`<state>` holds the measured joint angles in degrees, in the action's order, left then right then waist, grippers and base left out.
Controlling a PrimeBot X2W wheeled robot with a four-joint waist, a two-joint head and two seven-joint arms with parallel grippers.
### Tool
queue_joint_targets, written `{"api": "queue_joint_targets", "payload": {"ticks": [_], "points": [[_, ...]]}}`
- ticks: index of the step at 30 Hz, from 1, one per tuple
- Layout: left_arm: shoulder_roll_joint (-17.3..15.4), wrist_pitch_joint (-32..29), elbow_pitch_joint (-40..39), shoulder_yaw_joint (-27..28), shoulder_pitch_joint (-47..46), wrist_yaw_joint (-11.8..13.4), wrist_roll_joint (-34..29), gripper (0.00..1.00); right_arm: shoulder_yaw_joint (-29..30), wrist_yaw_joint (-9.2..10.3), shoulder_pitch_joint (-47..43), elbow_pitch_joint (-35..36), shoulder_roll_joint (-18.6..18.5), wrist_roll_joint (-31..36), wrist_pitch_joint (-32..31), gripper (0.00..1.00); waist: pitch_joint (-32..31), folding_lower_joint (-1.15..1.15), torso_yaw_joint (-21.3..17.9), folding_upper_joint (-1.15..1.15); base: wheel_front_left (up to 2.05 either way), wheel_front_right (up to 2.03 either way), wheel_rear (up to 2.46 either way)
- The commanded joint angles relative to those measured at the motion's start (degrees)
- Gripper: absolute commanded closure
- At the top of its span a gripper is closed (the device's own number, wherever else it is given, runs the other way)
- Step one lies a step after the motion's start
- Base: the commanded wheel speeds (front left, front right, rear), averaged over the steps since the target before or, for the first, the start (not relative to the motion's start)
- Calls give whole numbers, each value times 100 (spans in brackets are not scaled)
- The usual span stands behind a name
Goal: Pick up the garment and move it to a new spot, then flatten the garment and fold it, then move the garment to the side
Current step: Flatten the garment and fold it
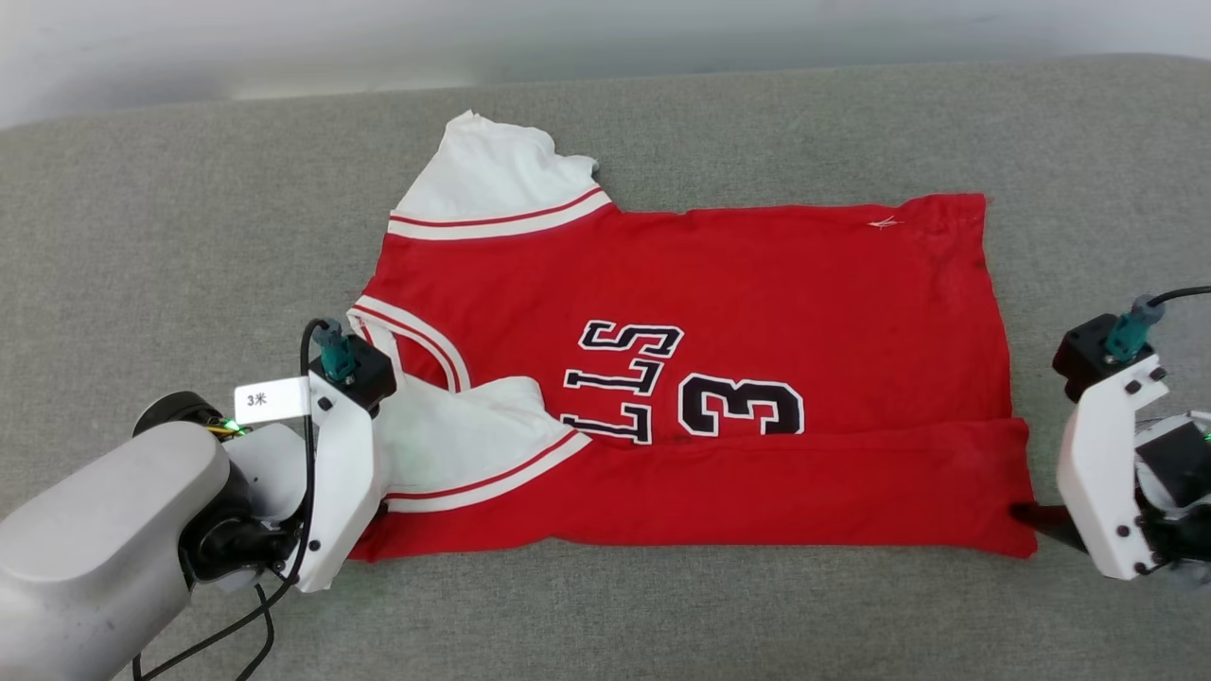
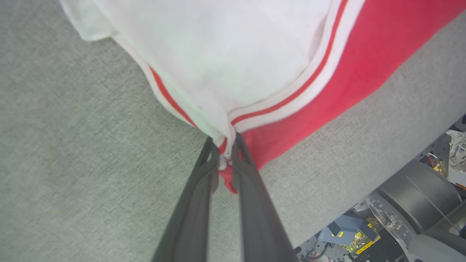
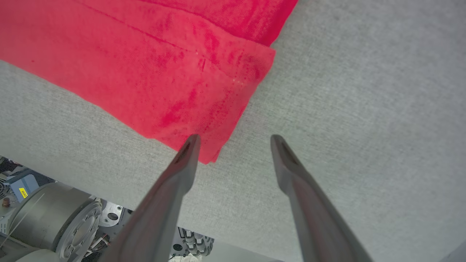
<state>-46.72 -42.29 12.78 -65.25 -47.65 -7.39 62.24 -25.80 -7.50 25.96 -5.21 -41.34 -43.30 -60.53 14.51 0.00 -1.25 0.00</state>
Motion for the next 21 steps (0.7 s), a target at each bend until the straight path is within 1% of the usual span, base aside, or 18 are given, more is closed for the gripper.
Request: {"api": "queue_joint_targets", "payload": {"ticks": [1, 4, 8, 12, 13, 14, 21], "points": [[-18, 39, -29, -31, -84, 0, -27, 100, 6, 2, 54, -168, 164, 43, 61, 0, 59, 0, 40, 0, 0, 0, 0], [-33, 76, -68, -62, -129, 0, -37, 100, -19, 3, 12, -513, 438, 78, 243, 0, 127, 0, 71, 0, 0, 0, 0], [-48, 131, -108, -121, -164, 0, -39, 100, -330, 1, -266, -999, 727, 117, 439, 0, 188, 0, 85, 0, 0, 0, 0], [-74, 187, -127, -179, -135, 0, 7, 100, -509, -6, -387, -1253, 918, -37, 722, 0, 195, 0, 68, 0, 0, 0, 0], [-87, 209, -129, -190, -108, 0, 38, 100, -561, -6, -345, -1254, 900, -47, 814, 91, 182, 0, 52, 0, 0, 0, 0], [-103, 229, -121, -194, -73, 0, 66, 100, -602, -6, -296, -1255, 867, -69, 894, 100, 151, 0, 34, 0, 0, 0, 0], [-249, 345, -161, -217, 95, 0, 258, 100, -769, 0, 35, -998, 428, -237, 1403, 100, -188, 0, -59, 0, 0, 0, 0]]}}
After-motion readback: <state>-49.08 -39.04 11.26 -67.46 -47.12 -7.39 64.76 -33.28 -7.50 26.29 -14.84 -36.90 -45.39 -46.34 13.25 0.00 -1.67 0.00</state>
